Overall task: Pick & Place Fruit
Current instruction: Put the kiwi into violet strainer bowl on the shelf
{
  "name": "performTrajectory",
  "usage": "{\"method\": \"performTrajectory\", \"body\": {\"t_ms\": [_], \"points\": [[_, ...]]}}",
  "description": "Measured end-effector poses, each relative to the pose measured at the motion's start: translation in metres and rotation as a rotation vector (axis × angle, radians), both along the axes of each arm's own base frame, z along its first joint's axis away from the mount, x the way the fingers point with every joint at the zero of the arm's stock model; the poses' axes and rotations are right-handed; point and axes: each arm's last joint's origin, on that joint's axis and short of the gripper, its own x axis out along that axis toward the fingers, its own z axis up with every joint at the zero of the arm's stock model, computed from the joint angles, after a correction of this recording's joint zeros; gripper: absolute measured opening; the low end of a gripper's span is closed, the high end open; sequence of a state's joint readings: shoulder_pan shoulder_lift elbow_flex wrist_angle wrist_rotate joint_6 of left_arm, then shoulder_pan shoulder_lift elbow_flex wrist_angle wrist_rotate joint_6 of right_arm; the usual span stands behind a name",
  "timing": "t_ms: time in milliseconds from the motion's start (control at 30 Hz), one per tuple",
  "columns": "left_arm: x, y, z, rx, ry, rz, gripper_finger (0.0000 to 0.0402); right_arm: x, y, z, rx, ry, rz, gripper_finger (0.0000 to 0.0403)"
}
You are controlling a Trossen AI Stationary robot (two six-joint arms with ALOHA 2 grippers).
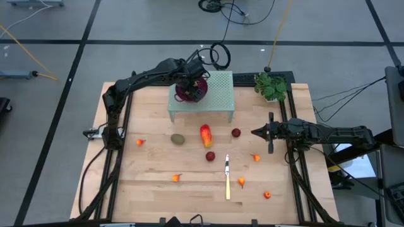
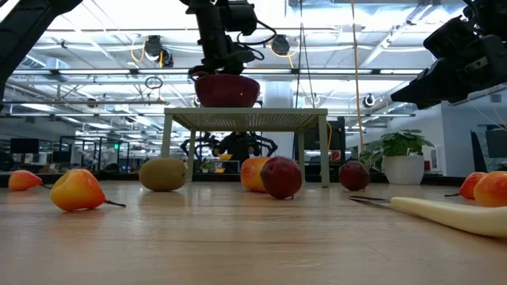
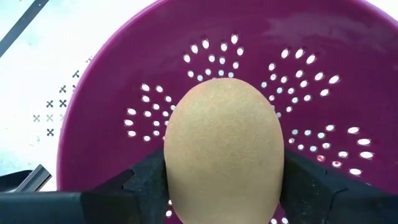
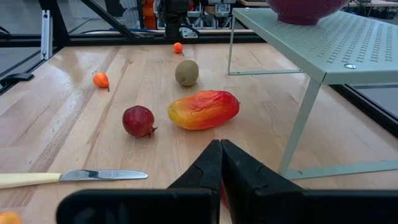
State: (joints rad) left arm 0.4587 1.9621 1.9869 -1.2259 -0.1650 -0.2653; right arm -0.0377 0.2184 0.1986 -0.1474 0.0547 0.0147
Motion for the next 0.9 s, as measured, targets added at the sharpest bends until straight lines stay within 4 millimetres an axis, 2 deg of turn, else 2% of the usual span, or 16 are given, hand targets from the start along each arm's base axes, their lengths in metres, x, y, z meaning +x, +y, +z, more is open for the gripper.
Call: {"method": "performTrajectory", "body": {"t_ms": [167,600,900], "points": [[0.0,0.0,0.0,0.0,0.0,0.0,0.0269,0.0,0.0,0.0,0.0,0.0,0.0,0.0004],[0.0,0.0,0.0,0.003,-0.005,0.0,0.0271,0.0,0.0,0.0,0.0,0.0,0.0,0.0004],[-0.007,-0.002,0.015,0.016,-0.06,0.005,0.0271,0.0,0.0,0.0,0.0,0.0,0.0,0.0004]]}}
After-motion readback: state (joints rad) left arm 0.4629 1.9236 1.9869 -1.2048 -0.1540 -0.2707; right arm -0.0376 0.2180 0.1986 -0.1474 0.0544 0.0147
